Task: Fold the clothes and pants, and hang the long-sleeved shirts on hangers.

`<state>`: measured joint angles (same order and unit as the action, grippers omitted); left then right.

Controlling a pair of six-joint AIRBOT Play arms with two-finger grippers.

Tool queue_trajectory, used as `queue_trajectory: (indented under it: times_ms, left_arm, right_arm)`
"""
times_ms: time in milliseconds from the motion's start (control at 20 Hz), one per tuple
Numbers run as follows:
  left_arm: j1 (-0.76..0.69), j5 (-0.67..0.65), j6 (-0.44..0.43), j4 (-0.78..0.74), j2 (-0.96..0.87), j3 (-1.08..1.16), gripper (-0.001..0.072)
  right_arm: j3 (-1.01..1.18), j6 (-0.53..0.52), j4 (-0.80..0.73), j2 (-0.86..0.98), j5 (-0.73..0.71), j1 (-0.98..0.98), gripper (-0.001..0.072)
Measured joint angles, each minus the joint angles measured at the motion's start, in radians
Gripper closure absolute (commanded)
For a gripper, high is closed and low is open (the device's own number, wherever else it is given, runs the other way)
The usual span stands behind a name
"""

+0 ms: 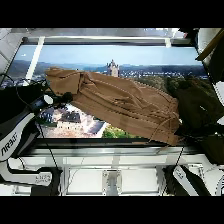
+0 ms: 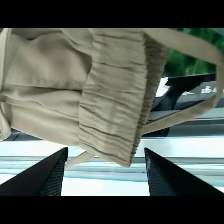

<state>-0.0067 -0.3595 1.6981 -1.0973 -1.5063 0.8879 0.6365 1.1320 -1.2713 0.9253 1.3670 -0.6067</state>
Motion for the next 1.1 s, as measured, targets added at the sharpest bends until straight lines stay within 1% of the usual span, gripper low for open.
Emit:
queue_trajectory:
  times_ms: [50,350,550,700,850,950,1000,1050,1100]
  left_arm:
    - [-0.001,-0.008,0.0,0.004,-0.003,-0.001,0.0695]
    - [-0.002,0.018,0.0,0.015,0.002,0.003,0.0696]
    - [-0.002,0.022,0.0,-0.009,0.041,0.003,0.0696]
    - [-0.002,0.018,0.0,-0.025,0.064,0.003,0.0696]
    - [-0.002,-0.001,-0.001,-0.035,0.073,0.003,0.0696]
    - [-0.002,-0.011,-0.001,-0.037,0.076,0.003,0.0696]
    - [-0.002,-0.016,-0.002,-0.039,0.077,0.003,0.0696]
    - [-0.002,-0.022,-0.001,-0.039,0.077,0.003,0.0696]
    - [-0.001,-0.032,-0.001,-0.043,0.08,0.003,0.0697]
  right_arm:
    - [0.003,0.0,-0.004,0.0,0.001,0.0,0.0156]
    - [0.003,0.0,-0.034,0.0,0.017,0.0,0.0157]
    - [-0.063,0.0,-0.053,0.0,0.016,0.0,0.0156]
    - [-0.119,-0.003,-0.034,0.0,-0.052,0.0,0.0157]
    - [-0.158,-0.022,0.021,0.007,-0.124,0.0,0.0166]
    - [-0.176,-0.044,0.071,0.027,-0.148,0.0,0.031]
    - [-0.182,-0.053,0.094,0.041,-0.159,0.0,0.0479]
    - [-0.186,-0.06,0.11,0.051,-0.163,0.0,0.0671]
    - [-0.187,-0.064,0.126,0.058,-0.161,0.0,0.0693]
